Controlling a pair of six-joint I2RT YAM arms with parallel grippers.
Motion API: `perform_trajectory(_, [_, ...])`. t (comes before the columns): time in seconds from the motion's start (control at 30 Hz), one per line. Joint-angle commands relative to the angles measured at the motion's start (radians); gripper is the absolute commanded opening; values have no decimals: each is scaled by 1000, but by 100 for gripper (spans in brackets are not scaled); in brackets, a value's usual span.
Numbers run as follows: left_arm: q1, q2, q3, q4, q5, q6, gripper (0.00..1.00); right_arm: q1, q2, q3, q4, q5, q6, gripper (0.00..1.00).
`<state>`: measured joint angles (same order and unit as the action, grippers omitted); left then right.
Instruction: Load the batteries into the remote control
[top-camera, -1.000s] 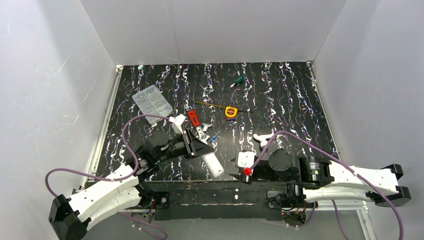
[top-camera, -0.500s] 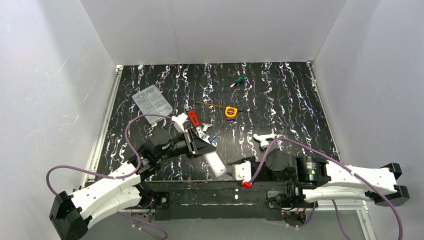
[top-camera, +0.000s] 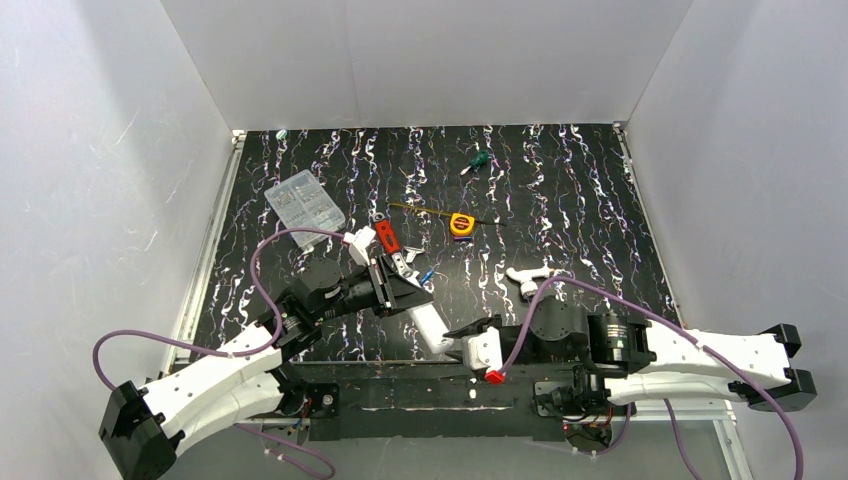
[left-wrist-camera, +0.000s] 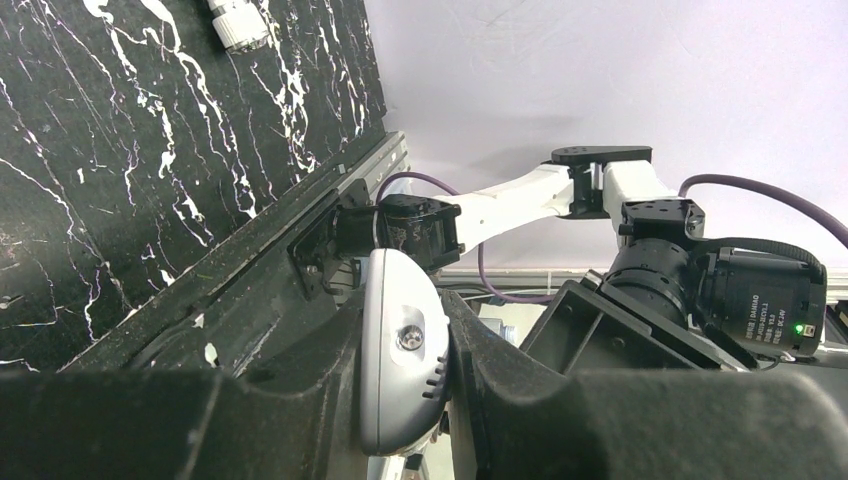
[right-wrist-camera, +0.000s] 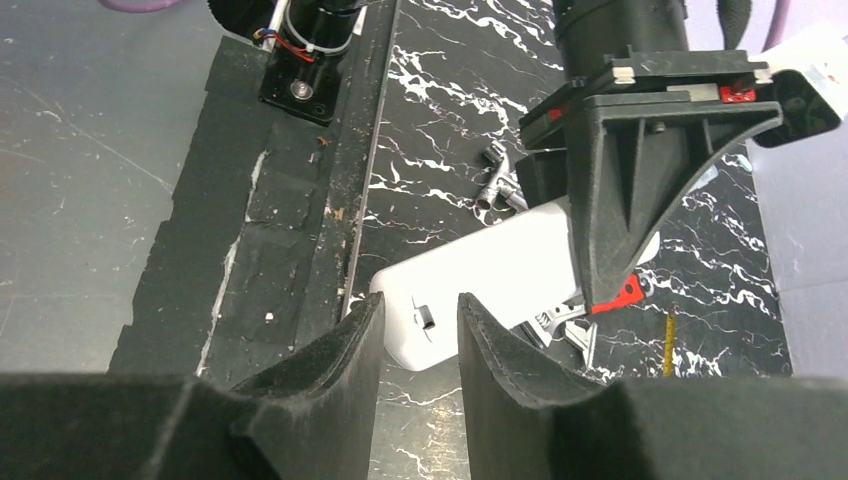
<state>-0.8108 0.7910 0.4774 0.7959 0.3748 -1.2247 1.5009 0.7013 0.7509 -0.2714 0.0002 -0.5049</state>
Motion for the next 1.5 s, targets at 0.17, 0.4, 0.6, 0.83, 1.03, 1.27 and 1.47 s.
perform_trajectory(0.17, [1,-5,16,72,26,-7,0,4,18,15,46,-43,-17,39])
perform_trajectory(0.4, [1,-5,16,72,26,-7,0,4,16,2,52,-5,-27,36])
perform_trajectory(0.6, [0,-2,19,73,27,-9,0,4,16,-5,51,-5,-34,35])
perform_trajectory(0.83, [0,4,20,84,30,-15,0,4,23,-10,47,49,-48,34])
perform_trajectory(1.03, [-1,8,19,87,30,-15,0,4,31,-13,52,69,-64,33])
perform_trajectory(1.27, [0,11,23,88,32,-16,0,4,33,-18,50,72,-67,33])
perform_trajectory(1.47, [0,12,23,89,32,-15,0,4,24,-22,41,67,-69,33])
